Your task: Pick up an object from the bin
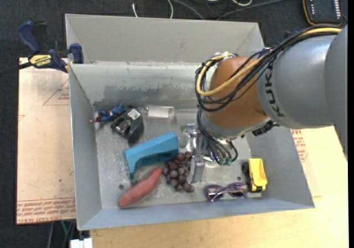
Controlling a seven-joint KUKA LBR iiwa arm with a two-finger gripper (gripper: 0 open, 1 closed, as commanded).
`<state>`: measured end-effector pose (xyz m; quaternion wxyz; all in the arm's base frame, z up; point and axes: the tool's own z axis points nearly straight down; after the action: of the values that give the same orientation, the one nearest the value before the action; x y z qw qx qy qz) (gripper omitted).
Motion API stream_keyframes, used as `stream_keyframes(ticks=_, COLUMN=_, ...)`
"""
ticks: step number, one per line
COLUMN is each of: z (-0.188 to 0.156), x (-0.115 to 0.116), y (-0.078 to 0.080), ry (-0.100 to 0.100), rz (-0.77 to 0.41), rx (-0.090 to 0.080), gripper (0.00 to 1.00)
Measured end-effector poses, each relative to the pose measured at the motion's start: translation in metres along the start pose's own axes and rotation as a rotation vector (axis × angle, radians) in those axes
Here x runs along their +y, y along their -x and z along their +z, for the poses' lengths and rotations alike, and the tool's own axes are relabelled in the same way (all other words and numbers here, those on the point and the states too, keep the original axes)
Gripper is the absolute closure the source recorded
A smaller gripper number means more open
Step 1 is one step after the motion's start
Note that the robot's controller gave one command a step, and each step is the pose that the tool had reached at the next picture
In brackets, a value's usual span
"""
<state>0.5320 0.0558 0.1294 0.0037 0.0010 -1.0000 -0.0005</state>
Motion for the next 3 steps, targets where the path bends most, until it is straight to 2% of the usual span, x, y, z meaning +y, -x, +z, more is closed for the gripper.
stream_keyframes(ticks=1, z=-0.004, x=0.0, y=0.002, ry=0.0, rz=0.003, rx=-0.008, gripper=0.0)
stream_keyframes(ticks=2, z=0.059, x=0.01, y=-0.017, ry=0.001, rz=0.016, rx=-0.006, gripper=0.0)
stream_keyframes(ticks=3, z=0.003, x=0.009, y=-0.011, ry=0.0, rz=-0.244, rx=-0.021, gripper=0.0)
